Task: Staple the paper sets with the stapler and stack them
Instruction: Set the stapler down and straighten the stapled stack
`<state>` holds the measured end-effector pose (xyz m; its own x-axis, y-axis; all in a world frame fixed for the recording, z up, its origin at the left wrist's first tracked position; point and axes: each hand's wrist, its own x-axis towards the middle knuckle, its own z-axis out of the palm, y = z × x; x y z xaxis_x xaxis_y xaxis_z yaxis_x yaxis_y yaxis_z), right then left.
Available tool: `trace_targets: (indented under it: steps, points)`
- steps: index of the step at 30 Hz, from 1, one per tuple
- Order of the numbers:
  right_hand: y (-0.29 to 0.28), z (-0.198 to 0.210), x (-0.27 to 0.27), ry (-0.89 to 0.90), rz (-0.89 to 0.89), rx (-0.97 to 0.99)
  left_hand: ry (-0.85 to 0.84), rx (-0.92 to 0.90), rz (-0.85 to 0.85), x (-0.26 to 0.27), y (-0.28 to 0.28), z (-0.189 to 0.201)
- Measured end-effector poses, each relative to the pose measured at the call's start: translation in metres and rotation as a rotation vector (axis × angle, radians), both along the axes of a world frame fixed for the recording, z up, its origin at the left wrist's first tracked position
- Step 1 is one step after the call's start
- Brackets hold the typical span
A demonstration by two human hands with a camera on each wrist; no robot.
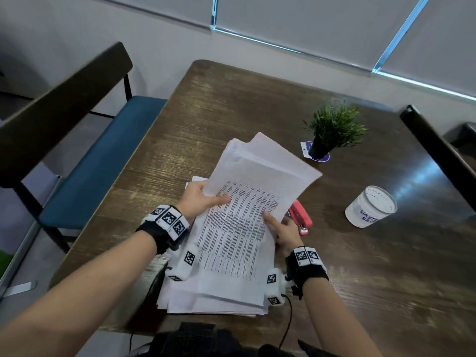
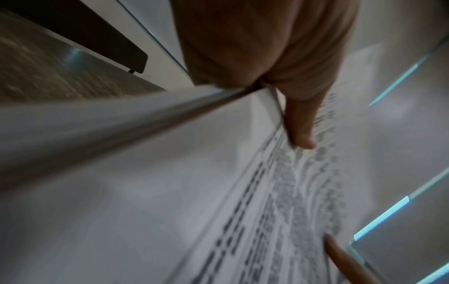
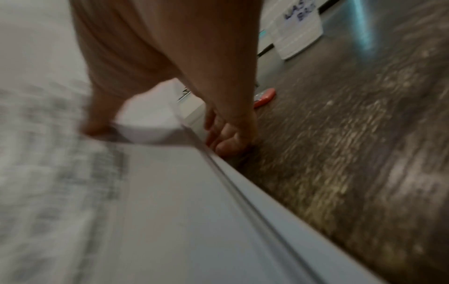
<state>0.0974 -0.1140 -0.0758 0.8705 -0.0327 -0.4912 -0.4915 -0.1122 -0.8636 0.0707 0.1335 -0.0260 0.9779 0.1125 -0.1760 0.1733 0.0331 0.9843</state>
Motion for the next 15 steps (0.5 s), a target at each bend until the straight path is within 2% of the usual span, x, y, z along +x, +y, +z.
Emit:
trace_targets:
  steps: [2, 4, 7, 9, 12, 15]
  points:
    - [-0.001, 0.015, -0.001, -0.070, 0.029, 0.190, -0.073, -0.079, -0.012, 0.000, 0.001, 0.017]
    - [0.003, 0.042, -0.001, -0.162, 0.046, 0.171, -0.150, -0.100, -0.007, 0.001, -0.004, 0.038]
    - [0.008, 0.072, 0.012, -0.361, -0.050, 0.109, -0.291, -0.045, 0.074, 0.007, -0.011, 0.073]
    - [0.017, 0.099, 0.012, -0.434, -0.095, 0.134, -0.407, -0.012, 0.123, 0.009, -0.016, 0.095]
    - [0.032, 0.130, 0.010, -0.612, -0.125, 0.217, -0.541, 0.032, 0.133, 0.011, -0.023, 0.112]
    - [0.038, 0.137, 0.011, -0.717, -0.091, 0.252, -0.566, 0.057, 0.172, 0.010, -0.020, 0.119]
